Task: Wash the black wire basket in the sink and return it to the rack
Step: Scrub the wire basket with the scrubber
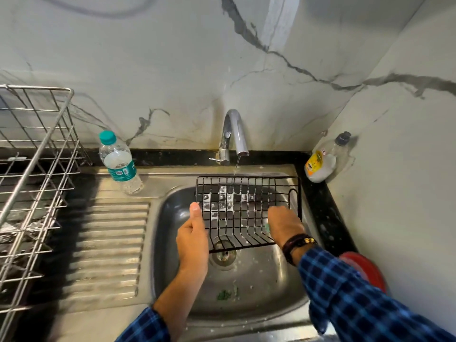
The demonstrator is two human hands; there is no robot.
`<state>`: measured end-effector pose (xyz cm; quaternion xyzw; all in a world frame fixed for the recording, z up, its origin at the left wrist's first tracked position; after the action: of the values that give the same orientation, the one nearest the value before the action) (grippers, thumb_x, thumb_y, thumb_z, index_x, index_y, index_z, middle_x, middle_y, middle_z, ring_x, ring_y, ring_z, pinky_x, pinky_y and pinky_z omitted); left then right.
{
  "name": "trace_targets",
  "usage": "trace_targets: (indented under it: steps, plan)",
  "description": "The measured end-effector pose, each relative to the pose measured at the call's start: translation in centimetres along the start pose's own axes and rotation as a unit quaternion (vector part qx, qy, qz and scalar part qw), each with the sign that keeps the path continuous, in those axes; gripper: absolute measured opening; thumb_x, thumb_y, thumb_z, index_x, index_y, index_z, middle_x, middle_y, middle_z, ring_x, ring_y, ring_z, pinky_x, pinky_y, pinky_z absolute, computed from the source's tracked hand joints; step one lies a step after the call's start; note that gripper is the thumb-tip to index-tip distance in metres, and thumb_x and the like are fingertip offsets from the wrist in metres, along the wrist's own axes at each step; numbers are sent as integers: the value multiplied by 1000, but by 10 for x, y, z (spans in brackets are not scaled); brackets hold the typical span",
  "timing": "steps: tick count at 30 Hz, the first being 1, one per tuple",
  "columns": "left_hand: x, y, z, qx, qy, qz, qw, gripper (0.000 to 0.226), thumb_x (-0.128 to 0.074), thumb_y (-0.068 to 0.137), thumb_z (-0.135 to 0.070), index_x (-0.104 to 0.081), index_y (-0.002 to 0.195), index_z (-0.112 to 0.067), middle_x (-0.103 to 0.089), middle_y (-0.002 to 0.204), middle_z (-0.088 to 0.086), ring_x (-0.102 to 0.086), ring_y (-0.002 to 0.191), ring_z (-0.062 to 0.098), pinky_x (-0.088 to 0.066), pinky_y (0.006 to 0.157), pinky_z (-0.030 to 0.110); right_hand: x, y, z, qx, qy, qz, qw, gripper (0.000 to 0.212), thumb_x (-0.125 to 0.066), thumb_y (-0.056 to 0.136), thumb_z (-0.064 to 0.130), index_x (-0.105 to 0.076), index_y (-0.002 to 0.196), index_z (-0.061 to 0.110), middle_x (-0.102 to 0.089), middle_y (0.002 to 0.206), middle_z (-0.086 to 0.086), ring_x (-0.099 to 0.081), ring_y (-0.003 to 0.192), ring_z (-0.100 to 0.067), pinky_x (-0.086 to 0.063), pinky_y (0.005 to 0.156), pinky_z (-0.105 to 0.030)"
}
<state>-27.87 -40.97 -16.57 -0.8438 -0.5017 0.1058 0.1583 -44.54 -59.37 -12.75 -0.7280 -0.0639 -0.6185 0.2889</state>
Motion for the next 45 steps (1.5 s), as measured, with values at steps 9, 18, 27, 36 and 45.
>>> trace_targets:
  steps: [9, 18, 27, 36, 45]
  plan:
    - [-17, -8, -19, -43, 62, -1, 997, 73, -43, 92, -67, -69, 88, 1, -71, 81, 19, -69, 85, 35, -56, 73, 41, 15, 3, 49, 63, 270, -109, 955, 17, -45, 99, 12, -59, 91, 18, -57, 93, 6, -56, 85, -7, -54, 86, -26]
    - [-14, -6, 9, 57, -22, 21, 998, 69, -43, 73, -89, -46, 72, -19, -29, 55, -5, -26, 54, 15, -29, 64, 41, 20, 18, 18, -21, 271, -157, 949, 13, -55, 97, 10, -65, 99, 17, -61, 95, 5, -57, 85, -7, -35, 64, -8]
    - [-11, 1, 2, 38, 20, -7, 999, 71, -38, 76, -87, -47, 69, -17, -31, 54, -2, -31, 57, 21, -31, 60, 39, -26, -5, 91, 156, 273, 115, 942, 24, -57, 95, 9, -63, 117, 19, -61, 118, 4, -60, 105, -15, -47, 87, -20]
    - [-11, -5, -1, 51, -45, 33, 997, 62, -40, 79, -76, -55, 81, -16, -29, 45, -11, -27, 51, 11, -29, 57, 33, -5, 11, 11, 3, 35, 32, 999, 13, -60, 98, 17, -63, 109, 11, -66, 106, -7, -64, 101, -26, -52, 84, -34]
    - [-7, 4, 0, 40, -34, -7, 999, 83, -43, 59, -98, -52, 79, -17, -28, 53, -7, -26, 56, 16, -29, 65, 40, -9, 5, 46, 29, 243, 44, 969, 9, -61, 96, 12, -69, 96, 12, -66, 109, -1, -64, 103, -16, -50, 96, -28]
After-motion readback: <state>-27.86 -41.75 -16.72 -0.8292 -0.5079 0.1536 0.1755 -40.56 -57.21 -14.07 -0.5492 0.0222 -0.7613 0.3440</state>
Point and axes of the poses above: each hand's wrist, its own y-axis towards the middle knuckle, its own x-axis out of the back of the hand, z = x × y, the point moved 10 cm from there along y, towards the middle knuckle
